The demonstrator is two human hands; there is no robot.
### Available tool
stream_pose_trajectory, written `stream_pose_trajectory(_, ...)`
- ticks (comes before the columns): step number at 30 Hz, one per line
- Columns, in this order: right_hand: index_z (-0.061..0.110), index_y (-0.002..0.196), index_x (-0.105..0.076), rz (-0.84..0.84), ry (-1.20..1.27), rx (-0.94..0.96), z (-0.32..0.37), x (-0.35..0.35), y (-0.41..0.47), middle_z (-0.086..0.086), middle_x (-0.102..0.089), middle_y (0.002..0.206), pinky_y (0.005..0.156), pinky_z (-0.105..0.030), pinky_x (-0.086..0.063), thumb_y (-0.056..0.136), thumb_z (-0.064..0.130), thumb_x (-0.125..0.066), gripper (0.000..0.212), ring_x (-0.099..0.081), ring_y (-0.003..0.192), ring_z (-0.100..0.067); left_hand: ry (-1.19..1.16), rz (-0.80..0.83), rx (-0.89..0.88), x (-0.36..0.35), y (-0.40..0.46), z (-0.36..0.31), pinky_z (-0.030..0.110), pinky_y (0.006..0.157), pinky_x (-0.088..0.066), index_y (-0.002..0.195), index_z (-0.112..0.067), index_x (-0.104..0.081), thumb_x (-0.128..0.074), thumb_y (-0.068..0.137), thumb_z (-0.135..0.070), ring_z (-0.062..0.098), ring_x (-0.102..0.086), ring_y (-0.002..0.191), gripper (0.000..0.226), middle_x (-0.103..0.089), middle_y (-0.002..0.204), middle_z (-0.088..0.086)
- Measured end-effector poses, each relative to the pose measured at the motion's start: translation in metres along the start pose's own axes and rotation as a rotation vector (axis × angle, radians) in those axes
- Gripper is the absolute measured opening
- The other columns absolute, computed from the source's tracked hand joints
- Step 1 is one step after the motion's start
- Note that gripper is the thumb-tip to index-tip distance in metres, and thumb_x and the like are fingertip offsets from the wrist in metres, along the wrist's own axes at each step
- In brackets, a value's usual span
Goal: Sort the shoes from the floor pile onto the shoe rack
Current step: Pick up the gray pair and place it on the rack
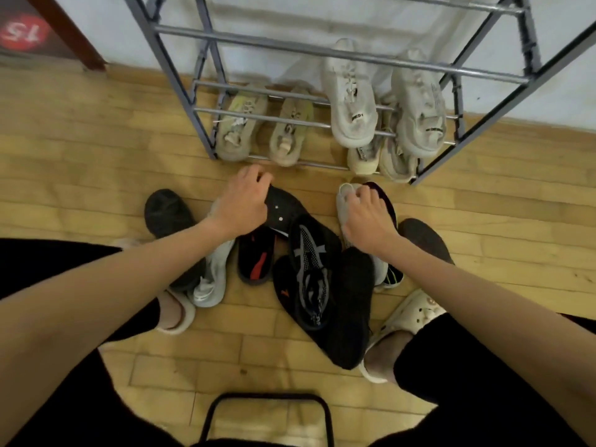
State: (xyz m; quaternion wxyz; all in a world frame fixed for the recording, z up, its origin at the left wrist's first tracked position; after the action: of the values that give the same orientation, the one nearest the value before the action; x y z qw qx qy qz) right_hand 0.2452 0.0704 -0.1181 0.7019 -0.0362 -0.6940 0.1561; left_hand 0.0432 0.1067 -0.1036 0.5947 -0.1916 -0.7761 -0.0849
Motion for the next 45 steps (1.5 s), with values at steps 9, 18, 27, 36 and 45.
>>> stream_pose_trajectory(9, 0.003, 0.135, -0.034, 0.343, 0.045, 0.172, 0.085, -0.069, -0.026, -0.021, -0.038, 0.132, 0.098, -0.043, -0.039, 0.090, 0.023, -0.053, 0.052, -0.040, 0.122, -0.039, 0.111, 0.287, 0.379, -0.051, -0.084, 0.095, 0.044, 0.083, -0.045, 0.121, -0.002, -0.048, -0.059, 0.084, -0.017, 0.039, -0.047, 0.112, 0.041, -0.049, 0.120, 0.021)
stream_pose_trajectory(18, 0.004, 0.146, -0.025, 0.364, 0.051, 0.264, 0.155, -0.092, -0.011, -0.024, -0.033, 0.139, 0.102, -0.043, -0.038, 0.091, 0.020, -0.051, 0.063, -0.037, 0.126, -0.039, -0.074, 0.446, 0.359, -0.086, -0.127, 0.113, 0.046, 0.083, -0.050, 0.107, -0.009, -0.054, -0.063, 0.085, -0.046, 0.032, -0.051, 0.102, 0.044, -0.052, 0.105, 0.013)
stream_pose_trajectory(27, 0.004, 0.145, -0.025, 0.350, 0.063, 0.117, 0.143, -0.096, -0.002, -0.025, -0.030, 0.143, 0.107, -0.044, -0.033, 0.091, 0.022, -0.053, 0.064, -0.033, 0.131, -0.041, 0.374, 0.627, 0.091, -0.108, -0.140, 0.078, 0.035, 0.071, -0.050, 0.116, -0.004, -0.057, -0.056, 0.088, -0.006, 0.027, -0.053, 0.101, 0.028, -0.058, 0.112, 0.010)
stream_pose_trajectory(36, 0.000, 0.140, -0.034, 0.252, 0.159, -0.011, 0.089, -0.078, 0.000, -0.027, -0.037, 0.133, 0.100, -0.046, -0.037, 0.090, 0.020, -0.055, 0.058, -0.038, 0.121, -0.045, 0.305, 0.730, 0.175, -0.112, -0.137, 0.071, 0.038, 0.085, -0.047, 0.134, -0.003, -0.048, -0.045, 0.096, -0.011, 0.029, -0.047, 0.118, 0.039, -0.044, 0.134, 0.012)
stream_pose_trajectory(45, 0.001, 0.139, -0.034, 0.248, 0.266, -0.054, 0.076, -0.072, -0.011, -0.026, -0.038, 0.129, 0.098, -0.046, -0.039, 0.090, 0.018, -0.055, 0.056, -0.040, 0.118, -0.045, -0.088, 0.430, 0.409, -0.049, -0.113, 0.070, 0.043, 0.078, -0.047, 0.074, -0.005, -0.052, -0.079, 0.069, -0.052, 0.031, -0.049, 0.099, 0.055, -0.049, 0.100, 0.012)
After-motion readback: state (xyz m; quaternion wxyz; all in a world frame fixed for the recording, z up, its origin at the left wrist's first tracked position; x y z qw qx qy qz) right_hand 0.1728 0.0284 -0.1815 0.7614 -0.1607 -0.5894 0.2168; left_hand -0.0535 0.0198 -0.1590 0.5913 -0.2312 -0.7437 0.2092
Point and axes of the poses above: each hand's wrist, its own y-axis towards the middle knuckle, its own x-axis out of the back of the hand, z = x × y, the point moved 8 cm from there along y, towards the middle knuckle
